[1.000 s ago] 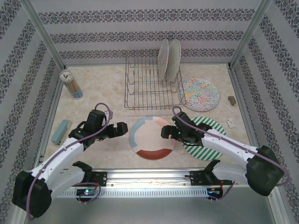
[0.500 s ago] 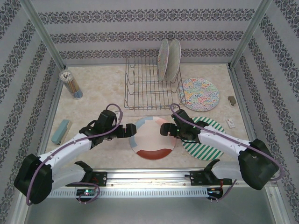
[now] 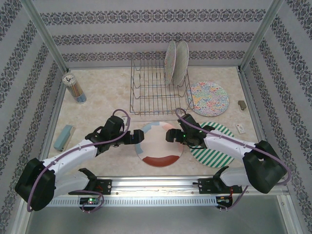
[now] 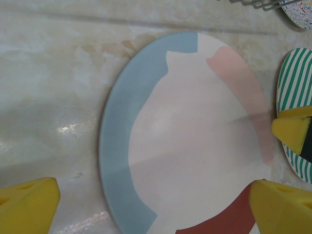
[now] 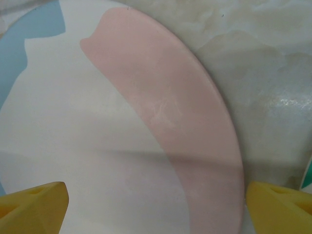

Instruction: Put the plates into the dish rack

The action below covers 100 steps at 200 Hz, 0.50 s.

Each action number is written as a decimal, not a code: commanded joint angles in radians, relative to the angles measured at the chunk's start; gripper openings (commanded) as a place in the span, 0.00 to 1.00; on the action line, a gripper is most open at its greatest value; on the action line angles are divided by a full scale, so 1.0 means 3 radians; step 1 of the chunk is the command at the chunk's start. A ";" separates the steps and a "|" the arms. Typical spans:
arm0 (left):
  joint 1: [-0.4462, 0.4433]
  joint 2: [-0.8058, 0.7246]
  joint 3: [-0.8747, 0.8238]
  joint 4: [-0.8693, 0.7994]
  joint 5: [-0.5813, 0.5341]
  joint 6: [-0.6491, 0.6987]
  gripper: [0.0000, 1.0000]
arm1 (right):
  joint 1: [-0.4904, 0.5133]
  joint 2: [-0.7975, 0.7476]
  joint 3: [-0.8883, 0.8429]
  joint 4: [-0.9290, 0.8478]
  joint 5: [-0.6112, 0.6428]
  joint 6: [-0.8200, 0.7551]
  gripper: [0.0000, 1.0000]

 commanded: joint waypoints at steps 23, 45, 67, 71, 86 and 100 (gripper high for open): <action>-0.0065 0.0054 -0.0079 0.0204 -0.0063 -0.0101 1.00 | -0.0050 0.0009 -0.0048 0.0028 0.0092 -0.0076 0.94; -0.0084 0.0120 -0.0090 0.0299 -0.0042 -0.0140 1.00 | -0.0051 0.0030 -0.0059 0.0038 0.0082 -0.0075 0.94; -0.0101 0.0204 -0.0126 0.0440 -0.0012 -0.0201 1.00 | -0.0052 0.0087 -0.0069 0.0059 0.0054 -0.0073 0.95; -0.0101 0.0220 -0.0129 0.0454 -0.0008 -0.0210 1.00 | -0.0056 0.0094 -0.0069 0.0065 0.0052 -0.0073 0.95; -0.0119 0.0266 -0.0139 0.0499 -0.0009 -0.0228 1.00 | -0.0055 0.0115 -0.0069 0.0084 0.0044 -0.0065 0.95; -0.0131 0.0304 -0.0161 0.0550 -0.0026 -0.0255 1.00 | -0.0051 0.0133 -0.0069 0.0116 0.0028 -0.0058 0.95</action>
